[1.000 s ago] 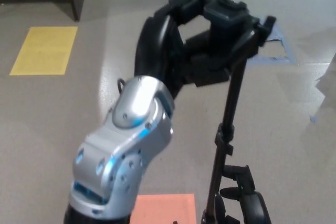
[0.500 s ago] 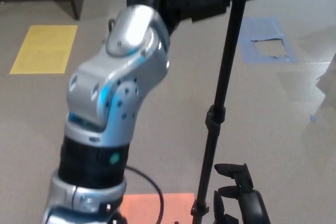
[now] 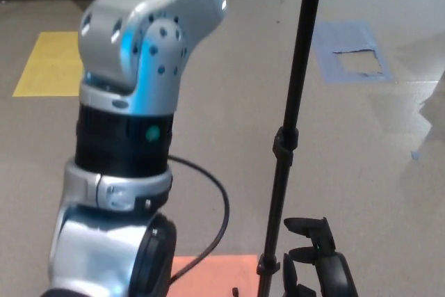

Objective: A phone stand is kept on the floor and the robot uses both its hands to grab it and uses its left hand to extend the phone stand by pulling it upwards

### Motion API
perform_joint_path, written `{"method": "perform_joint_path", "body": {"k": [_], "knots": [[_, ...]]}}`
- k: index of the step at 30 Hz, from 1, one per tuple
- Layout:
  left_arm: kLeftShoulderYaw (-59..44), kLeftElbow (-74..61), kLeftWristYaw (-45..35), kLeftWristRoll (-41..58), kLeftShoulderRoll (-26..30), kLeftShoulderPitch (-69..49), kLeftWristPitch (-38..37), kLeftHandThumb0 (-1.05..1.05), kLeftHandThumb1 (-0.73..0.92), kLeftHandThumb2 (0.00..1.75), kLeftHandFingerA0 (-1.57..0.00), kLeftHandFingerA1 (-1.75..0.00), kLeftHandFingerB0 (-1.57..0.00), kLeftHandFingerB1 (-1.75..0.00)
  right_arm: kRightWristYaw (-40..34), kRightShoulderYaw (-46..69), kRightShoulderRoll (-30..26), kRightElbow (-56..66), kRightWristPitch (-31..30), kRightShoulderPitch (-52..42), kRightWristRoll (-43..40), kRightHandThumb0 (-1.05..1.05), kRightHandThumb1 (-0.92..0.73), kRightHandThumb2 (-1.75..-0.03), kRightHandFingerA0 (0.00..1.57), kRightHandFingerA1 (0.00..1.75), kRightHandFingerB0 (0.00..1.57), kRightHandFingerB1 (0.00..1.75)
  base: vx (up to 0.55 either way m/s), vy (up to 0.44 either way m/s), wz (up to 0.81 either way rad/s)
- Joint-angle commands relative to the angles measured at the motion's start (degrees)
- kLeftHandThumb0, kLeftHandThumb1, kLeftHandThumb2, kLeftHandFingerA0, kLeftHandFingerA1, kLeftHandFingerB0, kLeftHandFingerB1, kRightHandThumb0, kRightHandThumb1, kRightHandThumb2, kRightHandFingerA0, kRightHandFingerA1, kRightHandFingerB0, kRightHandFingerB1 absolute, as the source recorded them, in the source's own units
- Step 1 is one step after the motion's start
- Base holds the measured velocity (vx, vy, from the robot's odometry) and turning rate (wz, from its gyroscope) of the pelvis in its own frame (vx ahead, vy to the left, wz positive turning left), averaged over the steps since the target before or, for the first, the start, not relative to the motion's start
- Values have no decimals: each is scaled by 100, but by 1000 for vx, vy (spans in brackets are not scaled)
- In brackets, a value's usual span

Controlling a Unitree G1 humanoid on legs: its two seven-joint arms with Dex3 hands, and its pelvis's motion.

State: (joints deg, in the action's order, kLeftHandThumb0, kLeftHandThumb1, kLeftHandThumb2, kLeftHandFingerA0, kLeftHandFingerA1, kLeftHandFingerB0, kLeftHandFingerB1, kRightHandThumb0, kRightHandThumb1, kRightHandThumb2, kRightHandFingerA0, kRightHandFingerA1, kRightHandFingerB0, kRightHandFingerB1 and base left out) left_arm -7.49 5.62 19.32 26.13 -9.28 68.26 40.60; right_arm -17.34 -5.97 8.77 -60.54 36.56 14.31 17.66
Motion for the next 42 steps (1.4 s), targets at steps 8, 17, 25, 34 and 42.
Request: {"method": "perform_joint_path", "body": {"k": [8,17,25,34,42], "knots": [[-1257,292,446,1380,-68,4091,-504,-11,39,102,-100,-175,-44,-113,-223,163,-167,-252,-6,-91,-185,-104,-70,-102,128,130,118,128,0,0,0],[-1402,295,582,1363,-147,4143,-495,-10,39,101,-99,-175,-48,-104,-260,182,-226,-322,-91,89,-167,-105,-70,-120,143,138,116,129,0,0,0],[-1441,258,598,1271,-147,4175,-387,-12,41,97,-100,-175,-48,-127,-112,330,-335,-276,-199,493,-292,-105,-63,-100,118,118,103,114,0,0,0],[-1475,238,492,1214,-121,4153,-331,-12,41,100,-101,-175,-33,-86,-38,386,-516,-318,-440,743,-235,-105,-85,-70,113,122,99,122,0,0,0],[-1179,81,148,942,201,3971,219,-17,50,74,-90,-175,-37,-82,-155,320,-574,-416,-377,742,-113,-105,-85,-73,115,126,103,126,0,0,0]]}}
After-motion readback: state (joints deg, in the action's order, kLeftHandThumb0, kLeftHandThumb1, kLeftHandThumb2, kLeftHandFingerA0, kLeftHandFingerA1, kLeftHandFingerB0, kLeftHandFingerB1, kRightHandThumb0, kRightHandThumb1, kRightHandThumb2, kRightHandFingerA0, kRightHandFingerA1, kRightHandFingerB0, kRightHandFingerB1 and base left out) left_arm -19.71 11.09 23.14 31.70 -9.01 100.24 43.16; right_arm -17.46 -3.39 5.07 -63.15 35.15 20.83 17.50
